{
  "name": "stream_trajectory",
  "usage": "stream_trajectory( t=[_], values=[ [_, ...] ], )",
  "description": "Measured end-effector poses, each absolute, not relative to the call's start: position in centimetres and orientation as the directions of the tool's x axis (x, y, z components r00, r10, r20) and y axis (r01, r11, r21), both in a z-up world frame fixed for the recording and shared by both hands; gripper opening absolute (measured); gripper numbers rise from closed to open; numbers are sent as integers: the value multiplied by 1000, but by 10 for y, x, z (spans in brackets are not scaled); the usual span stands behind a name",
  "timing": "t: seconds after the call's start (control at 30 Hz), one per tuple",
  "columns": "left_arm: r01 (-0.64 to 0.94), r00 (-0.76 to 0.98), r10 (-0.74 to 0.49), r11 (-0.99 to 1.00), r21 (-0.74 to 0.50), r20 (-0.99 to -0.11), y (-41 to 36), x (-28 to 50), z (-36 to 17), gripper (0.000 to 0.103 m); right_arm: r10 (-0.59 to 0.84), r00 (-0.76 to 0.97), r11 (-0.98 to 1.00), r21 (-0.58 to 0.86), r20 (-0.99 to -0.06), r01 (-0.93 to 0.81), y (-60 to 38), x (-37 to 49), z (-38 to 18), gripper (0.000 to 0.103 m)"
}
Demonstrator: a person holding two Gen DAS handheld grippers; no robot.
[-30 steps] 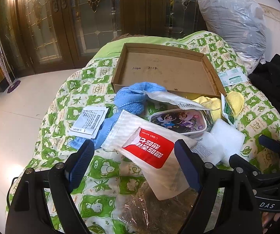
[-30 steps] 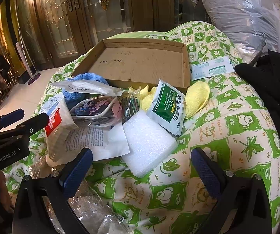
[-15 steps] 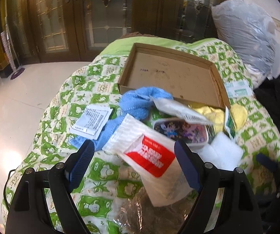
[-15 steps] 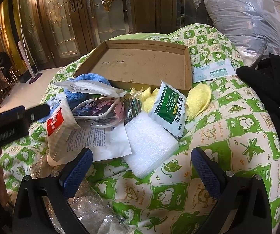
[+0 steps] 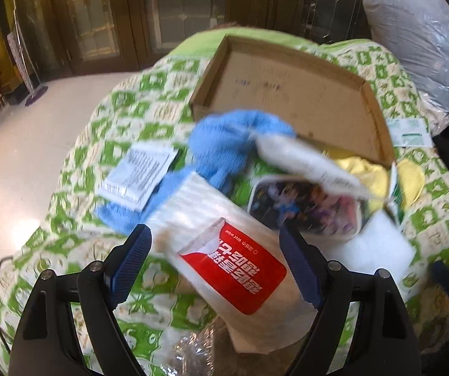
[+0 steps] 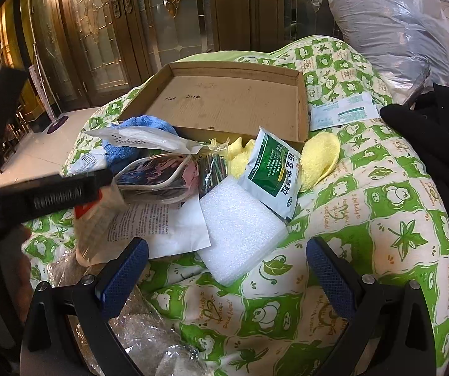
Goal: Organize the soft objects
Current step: 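Grasp the white red-label wet-wipe packet with the left tool while the right tool approaches the green sachet, then lift the wet-wipe packet with the left tool while the right tool grasps the green sachet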
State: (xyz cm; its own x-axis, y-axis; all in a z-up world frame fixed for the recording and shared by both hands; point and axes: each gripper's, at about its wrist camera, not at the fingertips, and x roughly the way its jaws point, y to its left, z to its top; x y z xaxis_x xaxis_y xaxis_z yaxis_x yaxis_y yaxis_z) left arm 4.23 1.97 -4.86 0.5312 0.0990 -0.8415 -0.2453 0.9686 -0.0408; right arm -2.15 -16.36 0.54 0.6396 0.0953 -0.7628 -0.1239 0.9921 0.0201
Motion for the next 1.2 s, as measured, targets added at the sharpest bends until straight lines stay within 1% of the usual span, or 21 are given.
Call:
stream_trajectory(
  t=[0.13, 0.23, 0.27, 0.3, 0.33, 0.37, 0.4, 0.43, 0.5, 0.53, 0.57, 0.6, 0.93, 1.03, 1.07, 1.1, 1.13, 1.17, 1.2],
  values=[
    [-266, 505, 75, 961, -73, -860, 28, 43, -58, 84, 97, 637, 992, 20, -764, -128, -164, -21, 5, 103],
    [-249, 511, 74, 966, -64, -857, 26, 43, -59, 84, 97, 637, 991, 17, -765, -130, -163, -21, 4, 103],
    [-236, 515, 63, 969, -71, -855, 25, 43, -60, 70, 96, 637, 991, 16, -765, -130, -163, -20, 4, 103],
    [-210, 520, 28, 973, -96, -854, 23, 43, -60, 47, 95, 637, 991, 16, -765, -130, -163, -20, 4, 103],
    [-200, 517, 24, 975, -93, -855, 20, 43, -60, 42, 95, 636, 991, 15, -766, -130, -162, -20, 4, 103],
    [-194, 519, 25, 977, -89, -854, 19, 45, -59, 40, 96, 635, 991, 15, -766, -131, -162, -20, 3, 103],
    [-181, 522, 23, 980, -85, -853, 18, 44, -59, 34, 96, 635, 991, 15, -767, -132, -162, -20, 3, 103],
    [-172, 521, 16, 981, -87, -853, 17, 44, -59, 31, 96, 634, 991, 14, -767, -133, -162, -20, 3, 103],
    [-155, 524, -5, 983, -102, -852, 15, 43, -56, 20, 97, 635, 991, 13, -767, -136, -162, -20, 3, 103],
    [-149, 527, -11, 983, -105, -850, 15, 42, -55, 17, 98, 634, 991, 14, -767, -136, -162, -20, 3, 103],
    [-143, 531, -15, 984, -106, -847, 16, 42, -54, 11, 100, 632, 990, 16, -769, -137, -162, -19, 3, 103],
    [-136, 536, -15, 985, -104, -844, 16, 39, -51, 9, 104, 629, 990, 19, -770, -140, -162, -19, 3, 103],
    [-81, 593, -21, 993, -86, -805, 22, 22, -31, 7, 136, 592, 983, 35, -795, -178, -165, -1, 4, 103],
    [-74, 584, -56, 990, -121, -810, 24, 22, -32, 7, 139, 580, 983, 42, -802, -178, -167, 5, 2, 102],
    [-76, 579, -81, 985, -152, -812, 26, 22, -33, 7, 140, 576, 983, 45, -806, -177, -168, 8, 2, 102],
    [-89, 570, -106, 978, -190, -815, 29, 23, -34, 10, 138, 574, 984, 46, -807, -172, -170, 11, 2, 102],
    [-103, 556, -129, 970, -222, -821, 31, 24, -37, 14, 133, 578, 985, 43, -805, -167, -171, 14, 3, 102],
    [-122, 543, -143, 962, -246, -828, 33, 26, -40, 32, 127, 584, 986, 38, -802, -161, -172, 16, 4, 102],
    [-156, 534, -141, 953, -261, -833, 35, 27, -43, 61, 122, 589, 987, 36, -799, -155, -174, 19, 6, 102]
  ],
)
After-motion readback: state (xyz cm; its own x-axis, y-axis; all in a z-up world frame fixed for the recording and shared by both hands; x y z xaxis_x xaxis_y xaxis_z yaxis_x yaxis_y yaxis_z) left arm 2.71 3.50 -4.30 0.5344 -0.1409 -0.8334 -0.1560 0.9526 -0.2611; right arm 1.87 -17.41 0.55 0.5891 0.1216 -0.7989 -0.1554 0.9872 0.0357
